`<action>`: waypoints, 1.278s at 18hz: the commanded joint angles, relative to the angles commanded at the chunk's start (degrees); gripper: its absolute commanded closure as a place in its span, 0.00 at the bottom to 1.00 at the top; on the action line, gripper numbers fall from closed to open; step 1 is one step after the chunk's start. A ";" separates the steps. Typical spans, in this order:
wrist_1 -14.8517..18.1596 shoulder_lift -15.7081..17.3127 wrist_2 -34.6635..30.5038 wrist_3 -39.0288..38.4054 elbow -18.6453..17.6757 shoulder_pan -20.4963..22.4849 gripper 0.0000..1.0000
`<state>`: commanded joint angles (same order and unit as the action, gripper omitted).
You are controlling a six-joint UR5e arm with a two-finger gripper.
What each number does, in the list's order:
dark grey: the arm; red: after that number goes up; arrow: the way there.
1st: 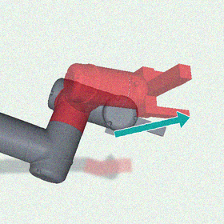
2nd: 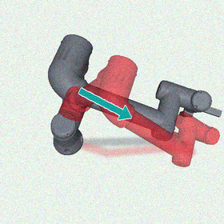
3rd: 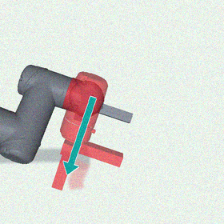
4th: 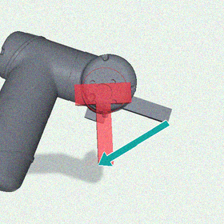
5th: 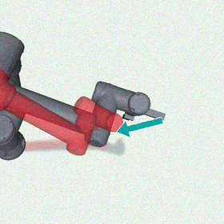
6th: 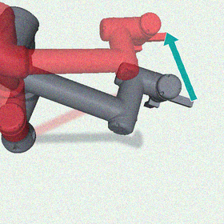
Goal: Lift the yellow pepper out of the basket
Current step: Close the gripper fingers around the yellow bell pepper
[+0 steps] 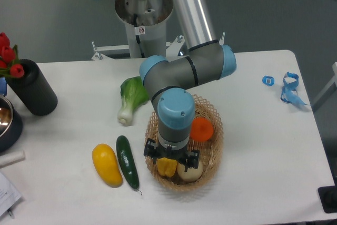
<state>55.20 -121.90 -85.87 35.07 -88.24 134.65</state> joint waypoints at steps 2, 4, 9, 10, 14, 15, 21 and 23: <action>0.00 -0.26 0.00 -0.09 0.00 -0.44 0.01; 0.00 -0.35 -0.09 -0.18 0.09 -0.44 0.01; -0.09 -0.88 -0.18 -0.18 0.09 -0.44 0.41; -0.09 -0.97 -0.18 -0.18 0.09 -0.53 0.49; -0.09 -1.06 -0.18 -0.18 0.17 -0.44 0.74; -0.09 -0.97 -0.18 -0.18 0.17 -0.44 0.83; 0.00 1.75 0.35 -0.09 0.09 -0.27 0.94; 0.00 3.33 0.53 0.00 0.00 0.35 0.94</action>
<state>55.20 -118.57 -85.34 35.07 -88.24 135.00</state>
